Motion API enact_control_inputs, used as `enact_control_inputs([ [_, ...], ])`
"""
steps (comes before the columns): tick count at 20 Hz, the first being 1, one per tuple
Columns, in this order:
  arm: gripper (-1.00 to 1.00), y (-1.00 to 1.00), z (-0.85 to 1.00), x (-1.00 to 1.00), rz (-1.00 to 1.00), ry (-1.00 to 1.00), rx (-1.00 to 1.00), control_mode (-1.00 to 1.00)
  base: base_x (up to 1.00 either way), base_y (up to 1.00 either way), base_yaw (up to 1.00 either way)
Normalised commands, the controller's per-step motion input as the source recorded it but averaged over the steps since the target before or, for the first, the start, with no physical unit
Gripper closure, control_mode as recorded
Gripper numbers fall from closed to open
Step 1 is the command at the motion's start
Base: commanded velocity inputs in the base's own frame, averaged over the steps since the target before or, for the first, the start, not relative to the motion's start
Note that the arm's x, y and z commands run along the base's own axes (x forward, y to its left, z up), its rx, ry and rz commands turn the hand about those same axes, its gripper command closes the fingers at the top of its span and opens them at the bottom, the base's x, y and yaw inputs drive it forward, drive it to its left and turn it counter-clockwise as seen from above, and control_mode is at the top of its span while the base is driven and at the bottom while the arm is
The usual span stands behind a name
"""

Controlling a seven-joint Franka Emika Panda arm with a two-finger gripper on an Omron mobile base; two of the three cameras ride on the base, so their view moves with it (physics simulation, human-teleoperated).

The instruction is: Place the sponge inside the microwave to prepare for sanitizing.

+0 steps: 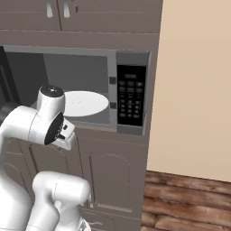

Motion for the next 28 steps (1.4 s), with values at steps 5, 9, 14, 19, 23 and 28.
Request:
enact_control_inputs([
  [5,-1.00,0.00,0.00,0.00,0.00,0.00,0.00,-1.00,0.00,0.00,0.00],
  [9,-1.00,0.00,0.00,0.00,0.00,0.00,0.00,1.00,0.00,0.00,0.00],
  [14,-1.00,0.00,0.00,0.00,0.00,0.00,0.00,1.00,0.00,0.00,0.00],
  [19,-1.00,0.00,0.00,0.00,0.00,0.00,0.00,1.00,0.00,0.00,0.00],
  [23,-1.00,0.00,0.00,0.00,0.00,0.00,0.00,1.00,0.00,0.00,0.00],
  [28,-1.00,0.00,0.00,0.00,0.00,0.00,0.00,1.00,-0.34,-0.02,0.00],
])
